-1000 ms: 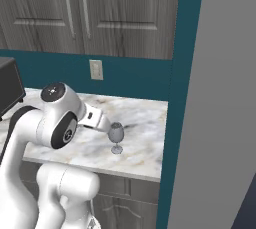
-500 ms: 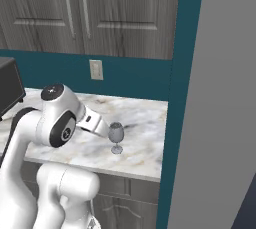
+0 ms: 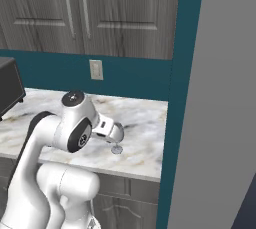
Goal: Retrieve the wine glasses from the counter and place one next to each plate.
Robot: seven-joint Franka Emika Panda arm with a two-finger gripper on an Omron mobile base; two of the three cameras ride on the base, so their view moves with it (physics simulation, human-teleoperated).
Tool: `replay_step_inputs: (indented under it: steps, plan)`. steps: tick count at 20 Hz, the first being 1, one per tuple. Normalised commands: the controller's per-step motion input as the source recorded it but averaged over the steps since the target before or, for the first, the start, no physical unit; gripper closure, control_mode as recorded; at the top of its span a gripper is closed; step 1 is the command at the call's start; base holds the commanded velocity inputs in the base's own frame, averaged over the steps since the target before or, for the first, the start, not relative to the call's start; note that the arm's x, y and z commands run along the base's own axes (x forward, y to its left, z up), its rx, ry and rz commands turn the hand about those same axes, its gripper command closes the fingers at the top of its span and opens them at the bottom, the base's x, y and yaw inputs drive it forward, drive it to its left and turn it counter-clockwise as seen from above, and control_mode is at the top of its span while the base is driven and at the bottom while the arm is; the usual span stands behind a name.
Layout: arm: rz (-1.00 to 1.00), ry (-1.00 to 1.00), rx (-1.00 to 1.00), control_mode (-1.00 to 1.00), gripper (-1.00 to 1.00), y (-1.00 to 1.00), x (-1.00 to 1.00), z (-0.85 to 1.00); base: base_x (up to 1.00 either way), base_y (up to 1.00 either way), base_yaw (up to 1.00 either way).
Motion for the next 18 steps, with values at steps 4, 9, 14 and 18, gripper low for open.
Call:
replay_step_inputs:
  steps: [4,9,14,18]
  plan:
    - [0.15,0.00,0.00,-1.00,-1.00,-0.06,0.00,-0.54,0.00,0.00,0.00]
    - [0.15,-0.01,0.00,-1.00,-1.00,-0.09,0.00,-0.47,0.00,0.00,0.00]
    - [0.16,-0.14,0.00,-1.00,-1.00,-0.02,0.00,-0.45,0.00,0.00,0.00]
    - [0.17,-0.25,0.00,-1.00,-1.00,0.00,0.06,-0.44,0.00,0.00,0.00]
